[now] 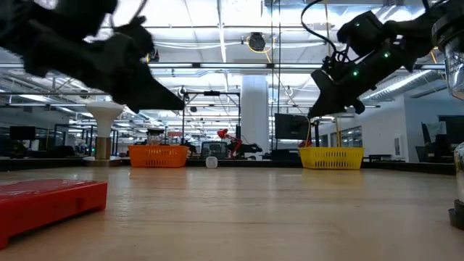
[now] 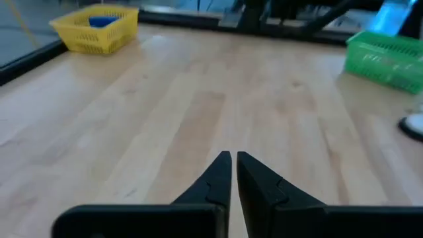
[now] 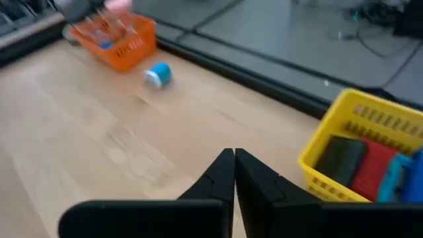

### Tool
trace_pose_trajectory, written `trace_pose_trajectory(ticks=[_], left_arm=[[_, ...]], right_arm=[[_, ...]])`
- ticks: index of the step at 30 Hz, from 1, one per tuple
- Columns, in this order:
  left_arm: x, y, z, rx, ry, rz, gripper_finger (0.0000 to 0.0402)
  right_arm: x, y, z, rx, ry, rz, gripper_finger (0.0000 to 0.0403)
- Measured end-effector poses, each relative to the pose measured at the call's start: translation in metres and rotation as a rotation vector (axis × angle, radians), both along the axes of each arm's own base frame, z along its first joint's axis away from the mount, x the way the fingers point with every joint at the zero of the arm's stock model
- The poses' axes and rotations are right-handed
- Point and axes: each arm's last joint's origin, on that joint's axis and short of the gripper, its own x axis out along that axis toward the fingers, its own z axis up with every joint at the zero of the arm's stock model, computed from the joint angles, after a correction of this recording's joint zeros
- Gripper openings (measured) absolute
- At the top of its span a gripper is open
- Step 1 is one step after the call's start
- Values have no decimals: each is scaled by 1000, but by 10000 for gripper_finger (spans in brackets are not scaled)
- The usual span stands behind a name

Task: Pick & Place Office items
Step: Put the blue charger adapter into the green basket

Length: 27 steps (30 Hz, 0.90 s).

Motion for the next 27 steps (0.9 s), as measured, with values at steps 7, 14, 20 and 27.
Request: trace_pose_trajectory(ticks=[7,14,20,27], left_arm=[[36,55,29,22,317,132,17],[46,140,70,-8,390,227,19],[52,194,68,-59,531,304,76],[84,239,50,-48,719,224,172]], right_arm=[[6,17,-5,-78,-151,72,11],[7,23,-5,-114,-174,113,2],[8,22,-4,-124,-179,115,2],[8,22,-3,-128,-184,119,1]])
